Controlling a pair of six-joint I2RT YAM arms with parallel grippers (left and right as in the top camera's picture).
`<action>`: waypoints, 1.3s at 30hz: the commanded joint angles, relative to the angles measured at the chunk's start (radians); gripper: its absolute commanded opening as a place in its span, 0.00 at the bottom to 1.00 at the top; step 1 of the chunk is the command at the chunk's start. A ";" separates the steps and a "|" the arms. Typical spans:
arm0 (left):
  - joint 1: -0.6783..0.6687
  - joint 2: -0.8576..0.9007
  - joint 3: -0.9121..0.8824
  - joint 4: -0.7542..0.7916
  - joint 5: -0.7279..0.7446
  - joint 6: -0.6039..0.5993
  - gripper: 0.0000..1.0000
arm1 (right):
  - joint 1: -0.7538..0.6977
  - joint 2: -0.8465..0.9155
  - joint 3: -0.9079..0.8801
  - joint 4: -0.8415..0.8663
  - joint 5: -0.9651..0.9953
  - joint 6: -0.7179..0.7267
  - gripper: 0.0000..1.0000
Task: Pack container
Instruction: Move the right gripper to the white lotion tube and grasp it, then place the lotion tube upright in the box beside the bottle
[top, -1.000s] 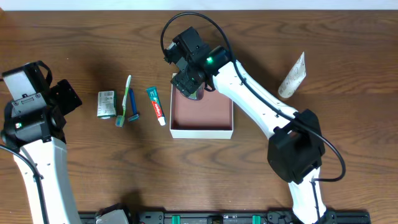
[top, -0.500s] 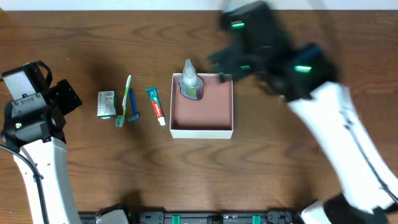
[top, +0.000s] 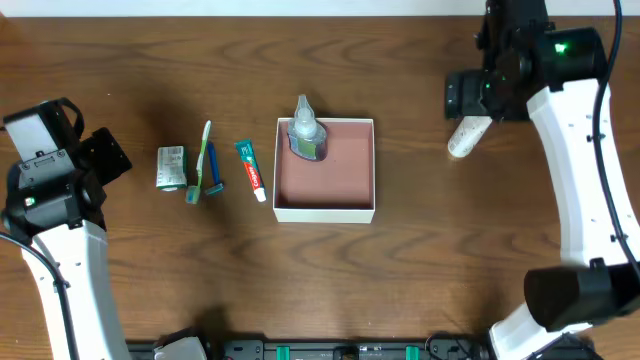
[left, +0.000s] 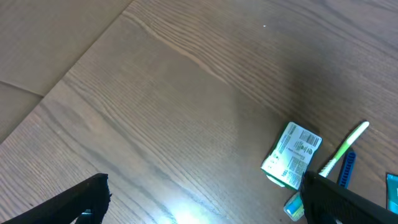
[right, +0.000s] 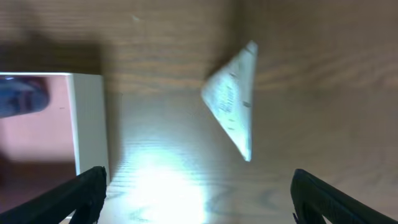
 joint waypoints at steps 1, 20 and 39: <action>0.007 0.003 0.015 -0.002 -0.009 0.013 0.98 | -0.037 0.024 0.000 0.002 0.029 0.070 0.94; 0.007 0.003 0.015 -0.002 -0.009 0.013 0.98 | -0.061 0.227 -0.002 0.034 -0.023 0.100 0.41; 0.007 0.003 0.015 -0.002 -0.009 0.013 0.98 | 0.080 -0.117 -0.001 0.128 -0.115 -0.257 0.01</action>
